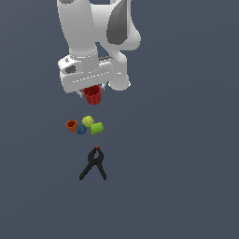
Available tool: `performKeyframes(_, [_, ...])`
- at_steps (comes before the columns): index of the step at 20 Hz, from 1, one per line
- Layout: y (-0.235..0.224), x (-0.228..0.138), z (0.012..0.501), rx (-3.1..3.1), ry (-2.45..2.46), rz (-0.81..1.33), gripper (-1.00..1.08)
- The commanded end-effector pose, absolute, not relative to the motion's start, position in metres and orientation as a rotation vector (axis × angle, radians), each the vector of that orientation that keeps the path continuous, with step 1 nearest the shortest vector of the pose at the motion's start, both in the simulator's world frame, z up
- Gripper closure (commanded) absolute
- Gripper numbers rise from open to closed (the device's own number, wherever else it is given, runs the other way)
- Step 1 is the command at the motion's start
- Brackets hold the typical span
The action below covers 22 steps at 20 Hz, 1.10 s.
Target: Pick up a designated object from a clutter of objects.
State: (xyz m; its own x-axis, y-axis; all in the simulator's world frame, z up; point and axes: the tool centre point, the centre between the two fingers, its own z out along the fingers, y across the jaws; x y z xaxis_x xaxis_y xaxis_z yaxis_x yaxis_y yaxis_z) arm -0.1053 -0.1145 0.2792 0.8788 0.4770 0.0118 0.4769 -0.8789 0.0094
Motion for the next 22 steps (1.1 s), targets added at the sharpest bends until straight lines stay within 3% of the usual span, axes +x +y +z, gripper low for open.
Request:
performKeyframes(1, [-0.119,-0.101,0.302,3.040,0.772,0.018,1.08])
performKeyframes(12, [-0.135,-0.085,0.372,3.044,0.772,0.004,1.08])
performKeyframes(22, [-0.140,-0.079,0.390,3.045,0.773,0.000,1.08])
